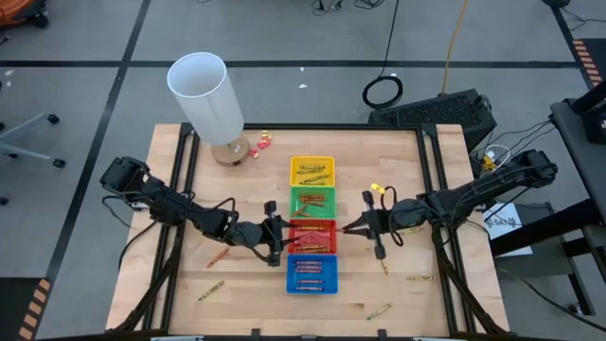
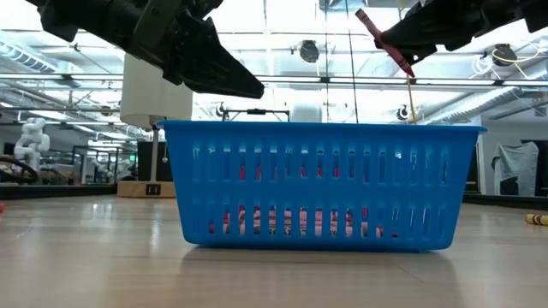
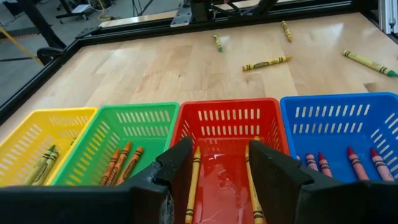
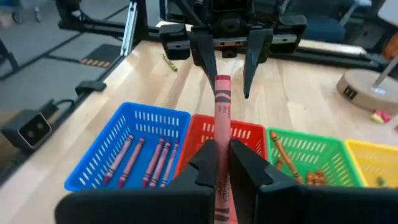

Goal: Sort crayons
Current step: Put the red crayon into the blue bin

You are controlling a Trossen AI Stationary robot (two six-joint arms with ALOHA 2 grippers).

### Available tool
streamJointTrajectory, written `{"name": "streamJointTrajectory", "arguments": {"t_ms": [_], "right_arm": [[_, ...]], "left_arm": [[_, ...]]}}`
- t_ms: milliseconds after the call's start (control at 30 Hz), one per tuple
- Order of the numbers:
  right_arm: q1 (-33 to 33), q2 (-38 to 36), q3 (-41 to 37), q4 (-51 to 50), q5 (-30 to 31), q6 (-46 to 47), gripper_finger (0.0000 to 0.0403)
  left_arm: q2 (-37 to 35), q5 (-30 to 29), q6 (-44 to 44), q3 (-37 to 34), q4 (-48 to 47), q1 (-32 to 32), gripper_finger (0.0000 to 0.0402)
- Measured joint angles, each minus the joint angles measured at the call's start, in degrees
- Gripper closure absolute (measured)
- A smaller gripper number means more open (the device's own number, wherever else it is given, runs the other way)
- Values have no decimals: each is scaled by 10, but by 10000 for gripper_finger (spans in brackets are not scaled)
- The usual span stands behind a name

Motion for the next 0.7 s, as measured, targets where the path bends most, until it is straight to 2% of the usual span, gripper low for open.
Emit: {"name": "streamJointTrajectory", "arguments": {"t_ms": [367, 700], "right_arm": [[0, 0, 0, 0, 0, 169, 394], [0, 0, 0, 0, 0, 276, 394]], "left_arm": [[0, 0, 0, 0, 11, -11, 245], [0, 0, 1, 0, 11, -20, 245]]}}
